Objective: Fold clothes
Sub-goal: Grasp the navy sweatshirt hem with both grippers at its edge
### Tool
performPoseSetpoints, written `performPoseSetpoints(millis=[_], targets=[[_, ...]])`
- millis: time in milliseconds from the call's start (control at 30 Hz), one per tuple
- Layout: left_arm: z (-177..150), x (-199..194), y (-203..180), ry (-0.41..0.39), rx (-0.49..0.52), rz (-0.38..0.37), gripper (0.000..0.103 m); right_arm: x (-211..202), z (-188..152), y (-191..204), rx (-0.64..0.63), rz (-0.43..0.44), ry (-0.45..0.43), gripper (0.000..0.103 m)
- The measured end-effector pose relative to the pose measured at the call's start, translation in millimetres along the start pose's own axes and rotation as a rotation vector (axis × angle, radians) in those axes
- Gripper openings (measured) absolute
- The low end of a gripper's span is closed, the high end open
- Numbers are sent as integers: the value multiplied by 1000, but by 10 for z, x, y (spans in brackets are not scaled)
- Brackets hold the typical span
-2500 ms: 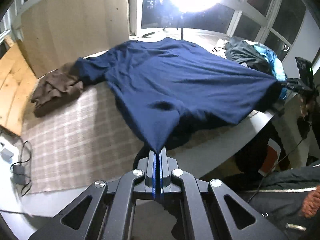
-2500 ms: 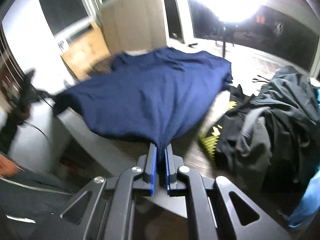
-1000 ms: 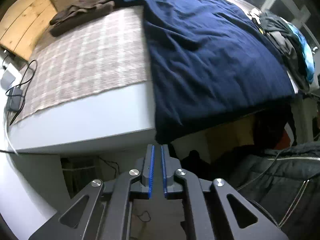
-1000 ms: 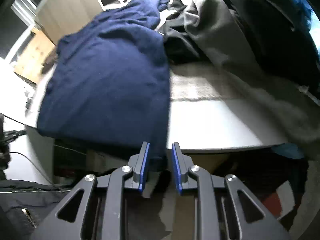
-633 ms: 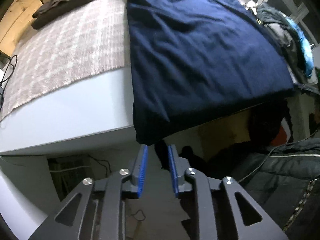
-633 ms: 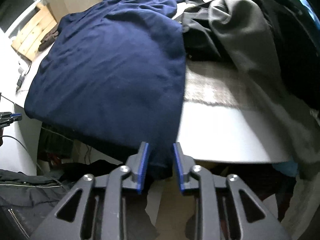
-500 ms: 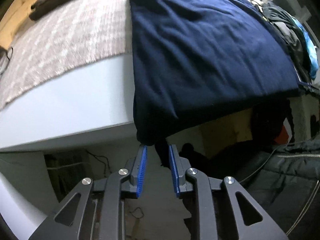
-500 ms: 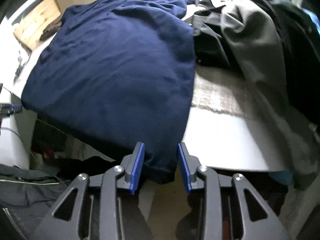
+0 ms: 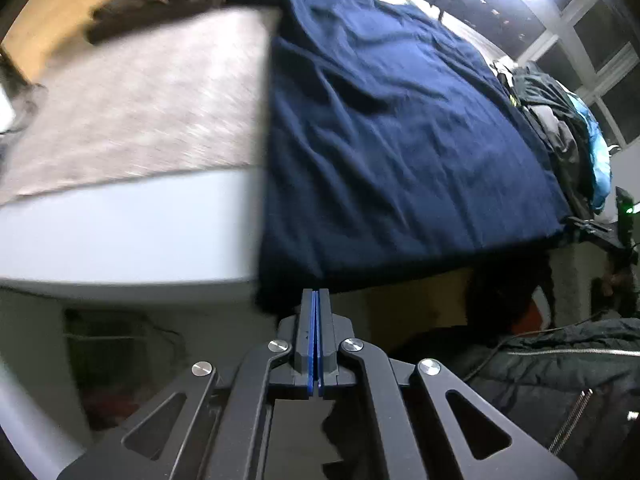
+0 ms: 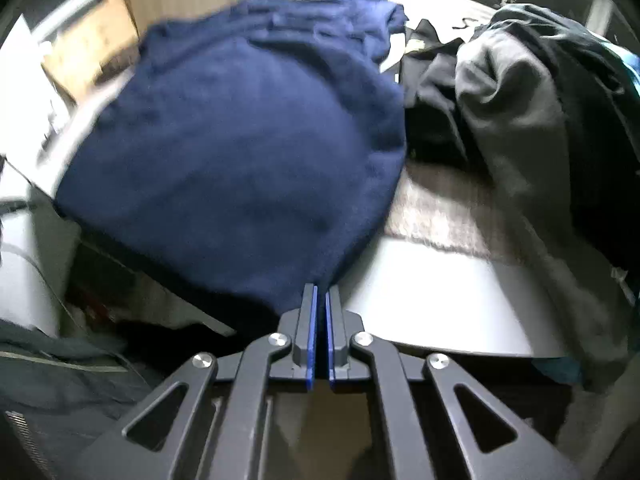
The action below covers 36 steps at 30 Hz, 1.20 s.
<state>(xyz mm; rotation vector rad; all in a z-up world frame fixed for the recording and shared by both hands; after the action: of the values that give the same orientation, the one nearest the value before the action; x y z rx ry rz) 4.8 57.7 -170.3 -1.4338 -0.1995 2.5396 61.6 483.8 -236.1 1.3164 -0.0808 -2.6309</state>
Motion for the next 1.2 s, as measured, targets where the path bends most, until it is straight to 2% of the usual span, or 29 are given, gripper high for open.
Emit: performPoseSetpoints(millis=[67,100,167,267,333,433,533,633,800,867,900,933,1000,1033,1200], targets=[[28,-340,293,-37,-4,49,0,-151,89,20,41,43,-48,4],[33,-407,404,-41,-14,52,0,-235,139,32,65,70,-74,4],[36,-415,557,-29,-43,31,0,-240,158,34,77,74,-74,4],[-57,-124,483,17,9,34,0,-166,153,4,89,44,-58,4],[-122,77,414,49,48,30,16,-50,152,-21,109,11,-40,4],[-180,332,388,73,47,-2,25,5,161,-31,101,-2,-21,4],[-217,529,426,104,64,18,29,36,189,14,61,-14,7,5],[-219,659,464,117,52,19,29,40,166,32,18,-36,29,5],[-178,663,441,93,57,-16,29,76,129,35,16,-40,51,6],[-179,676,467,100,39,-23,13,88,115,30,18,-42,57,6],[-179,683,480,103,30,-27,4,93,107,24,19,-43,59,8],[-179,677,496,105,18,-32,4,80,99,15,24,-44,61,11],[-172,597,494,101,17,-40,4,53,70,-24,45,-41,57,31],[-168,544,483,99,25,-42,3,35,47,-39,49,-38,55,35],[-17,63,440,72,57,-27,3,-62,-150,-105,84,-19,46,37]])
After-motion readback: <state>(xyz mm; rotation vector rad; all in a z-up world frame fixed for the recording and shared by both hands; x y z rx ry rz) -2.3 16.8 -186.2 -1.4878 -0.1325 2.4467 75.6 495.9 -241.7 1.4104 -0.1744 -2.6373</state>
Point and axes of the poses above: each gripper's, at about its wrist camera, not at the fingertips, and x roughly the way its jaws point, y to its left, z to its top, the point moved 2 cm from there along x, roughly the way its jaws point, and after that the axes turned 13 degrees about -y, right-handed, at the moved point
